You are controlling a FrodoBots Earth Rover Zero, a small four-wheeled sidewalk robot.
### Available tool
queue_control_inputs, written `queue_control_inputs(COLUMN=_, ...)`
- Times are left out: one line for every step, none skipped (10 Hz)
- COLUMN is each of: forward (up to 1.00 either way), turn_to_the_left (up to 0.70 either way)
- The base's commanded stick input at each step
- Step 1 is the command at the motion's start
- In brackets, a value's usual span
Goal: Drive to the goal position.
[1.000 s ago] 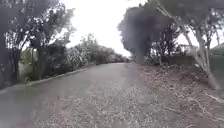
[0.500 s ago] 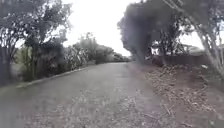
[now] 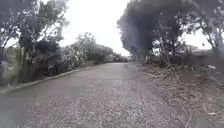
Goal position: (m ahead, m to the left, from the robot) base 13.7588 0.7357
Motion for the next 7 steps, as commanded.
queue_control_inputs(forward=0.85, turn_to_the_left=0.00)
queue_control_inputs(forward=0.85, turn_to_the_left=0.00)
queue_control_inputs(forward=0.85, turn_to_the_left=0.00)
queue_control_inputs(forward=0.85, turn_to_the_left=0.00)
queue_control_inputs(forward=0.85, turn_to_the_left=0.01)
queue_control_inputs(forward=0.85, turn_to_the_left=0.04)
queue_control_inputs(forward=0.85, turn_to_the_left=0.25)
